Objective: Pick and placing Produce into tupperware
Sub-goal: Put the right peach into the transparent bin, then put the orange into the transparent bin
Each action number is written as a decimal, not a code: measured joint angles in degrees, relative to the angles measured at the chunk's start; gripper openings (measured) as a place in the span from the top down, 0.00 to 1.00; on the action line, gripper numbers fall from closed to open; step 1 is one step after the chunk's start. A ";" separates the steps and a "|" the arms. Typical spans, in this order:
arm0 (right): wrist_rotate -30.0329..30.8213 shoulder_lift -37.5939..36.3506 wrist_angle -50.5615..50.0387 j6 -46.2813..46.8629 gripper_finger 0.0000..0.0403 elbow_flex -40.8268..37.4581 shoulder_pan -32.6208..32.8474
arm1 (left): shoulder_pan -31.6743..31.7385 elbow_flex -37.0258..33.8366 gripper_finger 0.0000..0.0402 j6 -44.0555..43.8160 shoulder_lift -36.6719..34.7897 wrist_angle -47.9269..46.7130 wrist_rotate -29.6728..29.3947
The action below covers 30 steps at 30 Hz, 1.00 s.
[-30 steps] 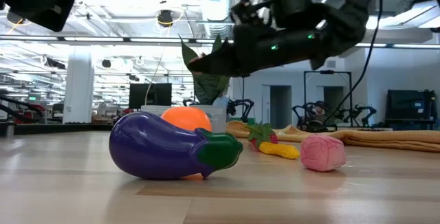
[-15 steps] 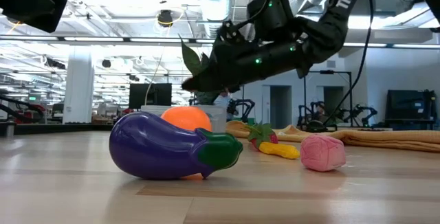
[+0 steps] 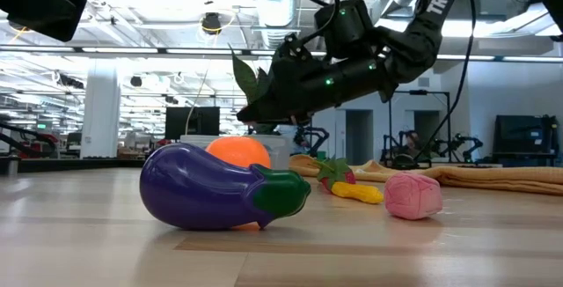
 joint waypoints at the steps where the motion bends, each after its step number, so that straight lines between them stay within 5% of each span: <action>1: 0.00 0.00 -0.02 0.20 0.79 0.00 -0.02 | 0.00 0.00 0.60 0.00 0.00 0.00 0.00; 19: -0.40 -0.12 -1.20 -3.05 0.48 -0.02 1.34 | 0.03 0.00 0.60 -0.30 0.20 -0.01 -0.08; 30: -0.35 -8.41 -10.57 -11.03 0.48 -0.07 7.83 | 2.37 0.00 0.60 -3.09 13.50 5.55 -4.35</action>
